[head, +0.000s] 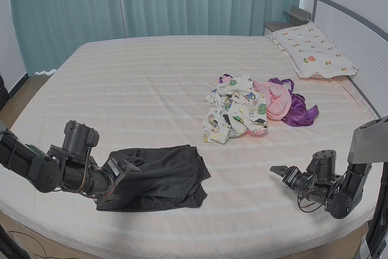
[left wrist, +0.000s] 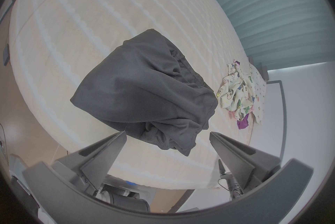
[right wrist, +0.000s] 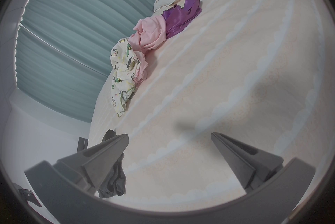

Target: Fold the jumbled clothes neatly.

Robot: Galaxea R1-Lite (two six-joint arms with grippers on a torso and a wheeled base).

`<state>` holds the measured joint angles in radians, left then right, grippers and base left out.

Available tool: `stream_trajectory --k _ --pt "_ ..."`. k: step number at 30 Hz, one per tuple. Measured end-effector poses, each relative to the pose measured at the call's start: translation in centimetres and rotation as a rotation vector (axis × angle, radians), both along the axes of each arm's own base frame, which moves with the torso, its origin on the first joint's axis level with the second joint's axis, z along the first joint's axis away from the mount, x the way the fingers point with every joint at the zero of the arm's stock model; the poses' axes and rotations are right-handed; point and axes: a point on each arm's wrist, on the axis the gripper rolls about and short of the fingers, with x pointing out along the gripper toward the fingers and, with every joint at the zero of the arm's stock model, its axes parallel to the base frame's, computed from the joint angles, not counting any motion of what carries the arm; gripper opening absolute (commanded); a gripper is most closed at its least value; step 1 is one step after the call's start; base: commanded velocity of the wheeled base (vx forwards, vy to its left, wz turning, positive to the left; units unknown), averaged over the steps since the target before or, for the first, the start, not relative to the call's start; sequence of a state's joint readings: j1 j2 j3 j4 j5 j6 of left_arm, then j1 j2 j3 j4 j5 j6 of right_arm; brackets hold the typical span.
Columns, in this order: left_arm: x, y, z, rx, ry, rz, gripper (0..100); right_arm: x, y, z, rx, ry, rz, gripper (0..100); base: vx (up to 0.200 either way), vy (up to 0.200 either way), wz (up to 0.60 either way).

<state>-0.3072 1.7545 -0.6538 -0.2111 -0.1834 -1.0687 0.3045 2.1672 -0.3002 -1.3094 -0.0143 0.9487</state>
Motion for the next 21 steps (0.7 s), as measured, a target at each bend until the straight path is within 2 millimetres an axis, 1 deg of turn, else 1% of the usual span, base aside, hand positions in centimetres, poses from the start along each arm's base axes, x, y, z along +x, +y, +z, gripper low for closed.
stream_trajectory --k 3,9,13,21 --pt "-0.2 0.9 0.0 -0.039 0.006 0.008 100 0.0 0.1 0.1 0.000 -0.005 0.005 100 0.000 0.200 0.00" --pt "0.1 3.2 0.1 -0.094 0.008 0.046 100 -0.4 1.8 0.8 0.000 -0.034 0.075 100 0.000 0.200 0.00" --pt "0.6 4.8 0.2 -0.118 -0.017 0.083 100 -0.8 3.9 1.4 -0.016 -0.070 0.175 100 0.000 0.200 0.00" --pt "1.2 6.8 -0.1 -0.126 -0.036 0.106 100 -1.8 7.8 2.2 -0.016 -0.127 0.343 100 0.000 0.200 0.00"
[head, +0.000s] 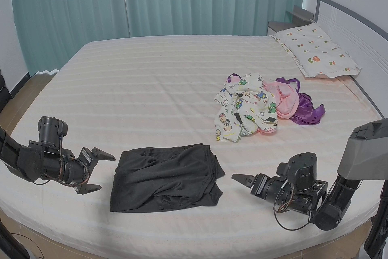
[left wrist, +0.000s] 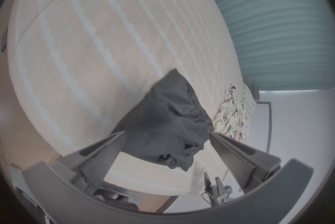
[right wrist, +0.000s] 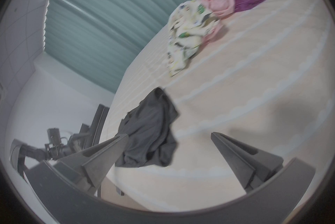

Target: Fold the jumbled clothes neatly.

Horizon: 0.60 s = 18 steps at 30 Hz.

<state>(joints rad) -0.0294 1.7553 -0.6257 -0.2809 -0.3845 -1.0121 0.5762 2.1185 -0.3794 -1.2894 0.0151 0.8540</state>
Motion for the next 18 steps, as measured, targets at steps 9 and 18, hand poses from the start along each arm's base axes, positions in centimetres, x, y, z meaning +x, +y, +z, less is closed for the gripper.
stream_trajectory --k 9,18 --pt "0.2 1.3 -0.3 -0.026 -0.004 -0.011 100 -2.3 3.2 -0.3 -0.033 -0.012 0.160 100 0.000 0.200 0.00" --pt "0.3 2.0 -0.5 -0.040 -0.001 -0.003 100 -3.2 4.3 -1.5 -0.065 0.026 0.211 100 0.000 0.044 0.00"
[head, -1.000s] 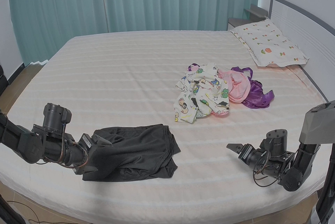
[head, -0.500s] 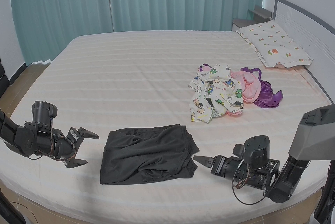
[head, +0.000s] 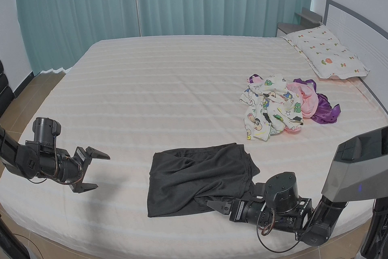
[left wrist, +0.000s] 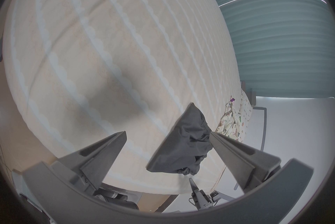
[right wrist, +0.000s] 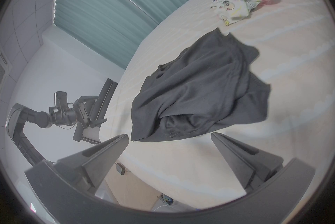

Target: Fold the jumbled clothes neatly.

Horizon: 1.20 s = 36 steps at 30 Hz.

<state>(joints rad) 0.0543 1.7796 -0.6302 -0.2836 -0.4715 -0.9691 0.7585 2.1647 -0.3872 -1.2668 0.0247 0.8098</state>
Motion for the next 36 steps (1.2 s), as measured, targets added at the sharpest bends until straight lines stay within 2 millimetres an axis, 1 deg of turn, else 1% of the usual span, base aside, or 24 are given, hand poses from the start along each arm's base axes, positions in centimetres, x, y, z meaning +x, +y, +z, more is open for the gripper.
stream_trajectory --k 8,15,25,26,36 --pt "0.1 0.0 -0.2 -0.001 0.008 0.001 100 0.2 0.2 -0.9 -0.029 0.008 0.001 100 0.000 0.000 0.00" --pt "0.1 0.0 -0.3 -0.001 0.012 0.001 100 0.9 0.3 -1.7 -0.085 -0.028 -0.007 100 0.000 0.000 0.00" --pt "0.3 0.0 -0.7 -0.002 0.025 0.000 100 1.3 0.3 -2.6 -0.124 -0.023 -0.031 100 0.000 0.000 0.00" --pt "0.3 0.0 -0.7 -0.002 0.023 0.000 100 1.3 0.2 -2.7 -0.130 -0.019 -0.033 0 0.000 0.000 0.00" --pt "0.4 0.0 -0.9 -0.002 0.026 0.000 100 1.6 0.3 -2.9 -0.201 -0.049 -0.054 0 0.000 0.000 0.00"
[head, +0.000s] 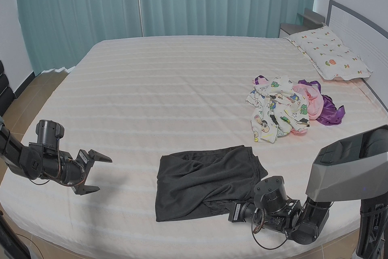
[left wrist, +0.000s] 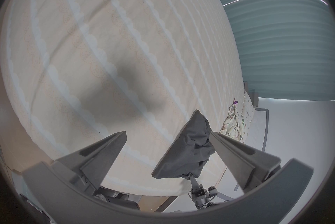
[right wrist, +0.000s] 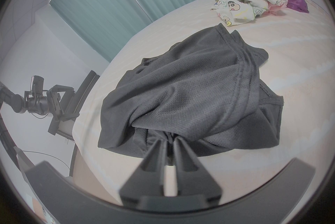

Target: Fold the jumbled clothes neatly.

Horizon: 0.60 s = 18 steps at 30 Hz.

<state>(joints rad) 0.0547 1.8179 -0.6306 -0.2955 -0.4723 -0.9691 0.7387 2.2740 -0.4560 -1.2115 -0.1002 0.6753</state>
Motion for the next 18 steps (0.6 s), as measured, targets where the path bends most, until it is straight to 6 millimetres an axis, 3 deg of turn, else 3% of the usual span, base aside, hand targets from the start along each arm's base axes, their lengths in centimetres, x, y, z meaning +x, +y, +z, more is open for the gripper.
stream_trajectory --k 9,18 --pt "0.0 0.0 0.0 0.000 0.000 0.000 100 -0.9 -0.8 0.8 -0.006 -0.003 0.004 0 0.000 0.000 0.00" --pt "-0.1 0.0 -0.1 0.000 0.003 -0.001 100 -0.2 -3.3 3.3 -0.033 -0.088 -0.007 0 0.000 0.000 0.00"
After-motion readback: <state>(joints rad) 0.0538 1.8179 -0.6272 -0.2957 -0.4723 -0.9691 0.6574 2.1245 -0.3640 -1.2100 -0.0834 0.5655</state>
